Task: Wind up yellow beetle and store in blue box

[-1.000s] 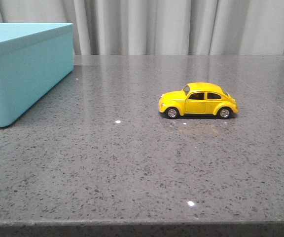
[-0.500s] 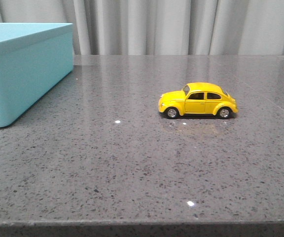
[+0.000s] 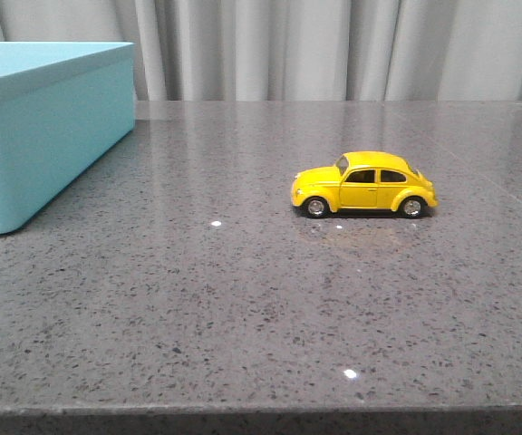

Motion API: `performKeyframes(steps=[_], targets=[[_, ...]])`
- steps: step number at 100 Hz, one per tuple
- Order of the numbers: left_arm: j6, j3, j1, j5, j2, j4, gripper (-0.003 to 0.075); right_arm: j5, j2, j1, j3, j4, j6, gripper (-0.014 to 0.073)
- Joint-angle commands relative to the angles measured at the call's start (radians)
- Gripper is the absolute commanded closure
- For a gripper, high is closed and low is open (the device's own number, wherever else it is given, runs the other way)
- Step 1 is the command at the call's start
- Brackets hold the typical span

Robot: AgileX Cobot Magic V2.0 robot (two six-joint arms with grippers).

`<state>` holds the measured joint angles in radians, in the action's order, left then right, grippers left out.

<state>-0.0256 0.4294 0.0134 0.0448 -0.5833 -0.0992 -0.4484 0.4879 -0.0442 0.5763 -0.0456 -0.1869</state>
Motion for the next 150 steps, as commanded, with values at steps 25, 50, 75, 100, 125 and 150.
performKeyframes(steps=[25, 50, 75, 100, 125, 150], targets=[[0.008, 0.036, 0.007, -0.089, -0.008, -0.008, 0.0739, -0.171, 0.258, -0.037, 0.234, 0.046, 0.005, 0.03], [0.008, 0.036, 0.007, -0.091, -0.008, -0.008, 0.0739, -0.343, 0.506, -0.157, 0.423, 0.08, 0.005, 0.0105], [0.008, 0.036, 0.007, -0.091, -0.008, -0.008, 0.0739, -0.432, 0.709, -0.307, 0.592, 0.137, -0.034, 0.0064], [0.008, 0.036, 0.007, -0.091, -0.008, -0.008, 0.0739, -0.491, 0.915, -0.417, 0.746, 0.137, -0.154, 0.0064], [0.008, 0.036, 0.007, -0.095, -0.008, -0.008, 0.0739, -0.552, 1.088, -0.457, 0.866, 0.129, -0.235, 0.0064], [0.008, 0.036, 0.007, -0.095, -0.008, -0.008, 0.0739, -0.586, 1.154, -0.457, 0.91, 0.12, -0.284, 0.0064]])
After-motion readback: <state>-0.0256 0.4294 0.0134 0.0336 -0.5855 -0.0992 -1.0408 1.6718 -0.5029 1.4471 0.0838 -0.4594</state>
